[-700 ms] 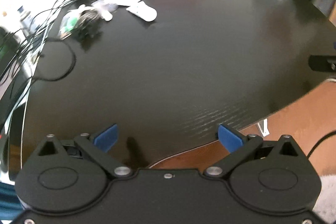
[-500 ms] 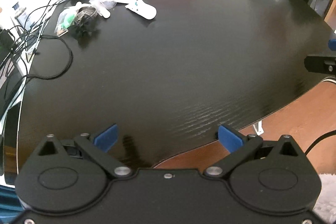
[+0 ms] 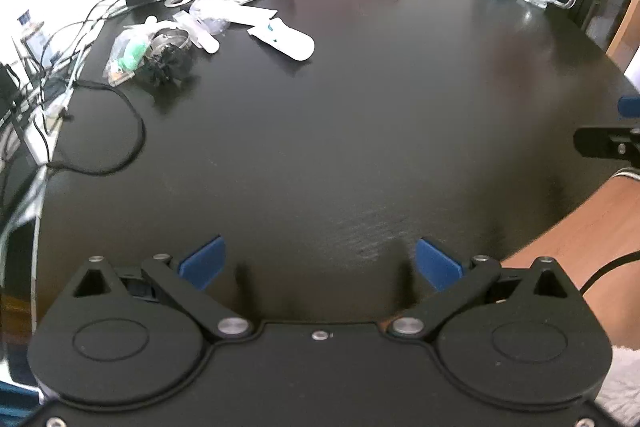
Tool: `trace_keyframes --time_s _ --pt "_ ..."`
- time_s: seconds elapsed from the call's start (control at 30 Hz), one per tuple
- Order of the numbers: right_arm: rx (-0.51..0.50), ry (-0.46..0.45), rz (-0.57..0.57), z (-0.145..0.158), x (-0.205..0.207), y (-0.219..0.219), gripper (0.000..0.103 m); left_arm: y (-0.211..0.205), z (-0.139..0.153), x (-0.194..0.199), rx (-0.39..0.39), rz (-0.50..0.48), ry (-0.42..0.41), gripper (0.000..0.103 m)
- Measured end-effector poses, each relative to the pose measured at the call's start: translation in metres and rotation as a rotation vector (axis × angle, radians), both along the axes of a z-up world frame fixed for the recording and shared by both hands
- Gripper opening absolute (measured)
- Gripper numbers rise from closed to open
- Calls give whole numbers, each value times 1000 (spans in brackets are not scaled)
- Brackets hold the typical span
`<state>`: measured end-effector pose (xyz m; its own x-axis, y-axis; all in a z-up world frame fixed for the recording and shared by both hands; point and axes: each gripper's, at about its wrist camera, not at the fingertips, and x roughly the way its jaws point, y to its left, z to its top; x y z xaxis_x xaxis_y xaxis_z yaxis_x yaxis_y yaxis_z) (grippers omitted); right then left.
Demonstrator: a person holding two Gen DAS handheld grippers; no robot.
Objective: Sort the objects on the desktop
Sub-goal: 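Move the left gripper toward the white-and-blue cream tube on the desk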
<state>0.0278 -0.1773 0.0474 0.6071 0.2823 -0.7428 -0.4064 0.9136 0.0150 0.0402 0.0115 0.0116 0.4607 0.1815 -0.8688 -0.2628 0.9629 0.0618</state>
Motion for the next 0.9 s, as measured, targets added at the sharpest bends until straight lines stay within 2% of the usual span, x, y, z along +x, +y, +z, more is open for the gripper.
trace_keyframes --time_s 0.03,0.1,0.4,0.53,0.73,0.9 --pt "-5 2 -7 1 1 2 102 1 3 10 7 4 4 103" --pt "-19 4 -19 1 3 5 102 8 -5 -14 18 -53 -27 103" --pt "-53 35 -64 -1 13 20 102 16 -2 6 39 -92 -21 103" --pt "-61 43 -82 -1 14 23 102 20 -9 0 11 -132 -15 103" --pt "-80 51 -77 -5 16 22 102 48 -8 -22 -21 -227 -14 103" --pt "-78 57 -59 -7 27 20 102 65 -4 -20 -49 -244 -32 103"
